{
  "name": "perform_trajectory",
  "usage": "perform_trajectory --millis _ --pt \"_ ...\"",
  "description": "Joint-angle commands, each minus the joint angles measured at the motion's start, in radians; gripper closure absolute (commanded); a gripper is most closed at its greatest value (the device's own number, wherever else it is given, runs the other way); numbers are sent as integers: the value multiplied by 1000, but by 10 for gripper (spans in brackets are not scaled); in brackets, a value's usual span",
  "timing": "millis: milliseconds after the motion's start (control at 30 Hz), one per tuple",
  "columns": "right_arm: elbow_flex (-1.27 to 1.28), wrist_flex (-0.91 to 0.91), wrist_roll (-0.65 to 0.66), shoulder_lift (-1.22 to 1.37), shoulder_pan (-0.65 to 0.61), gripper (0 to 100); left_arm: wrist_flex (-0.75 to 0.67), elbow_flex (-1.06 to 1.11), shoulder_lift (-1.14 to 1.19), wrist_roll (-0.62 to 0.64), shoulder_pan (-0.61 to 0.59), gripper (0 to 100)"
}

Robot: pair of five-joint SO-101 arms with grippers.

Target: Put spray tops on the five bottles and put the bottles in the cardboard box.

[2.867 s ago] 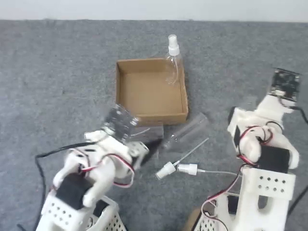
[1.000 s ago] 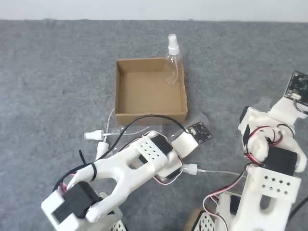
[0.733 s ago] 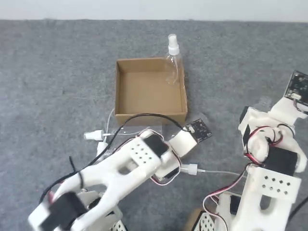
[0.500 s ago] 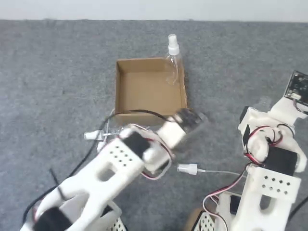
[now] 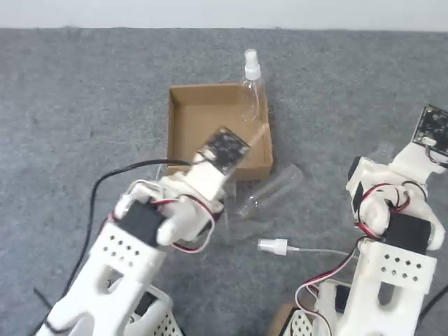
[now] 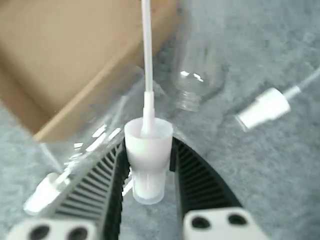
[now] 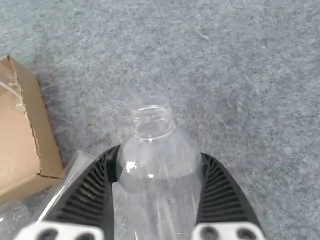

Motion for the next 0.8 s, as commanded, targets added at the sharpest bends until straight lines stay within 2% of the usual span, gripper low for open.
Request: perform_trajectory --millis 0,167,500,767 --pt "15 -77 -8 -19 4 954 5 -12 -101 3 -103 988" --pt "17 -79 -11 -19 2 954 2 -15 -147 6 -213 988" --pt "64 -105 -11 -27 -104 954 -89 -15 -149 153 -503 988" --pt "97 -137 -9 -21 -150 954 -135 -8 -147 203 -634 988"
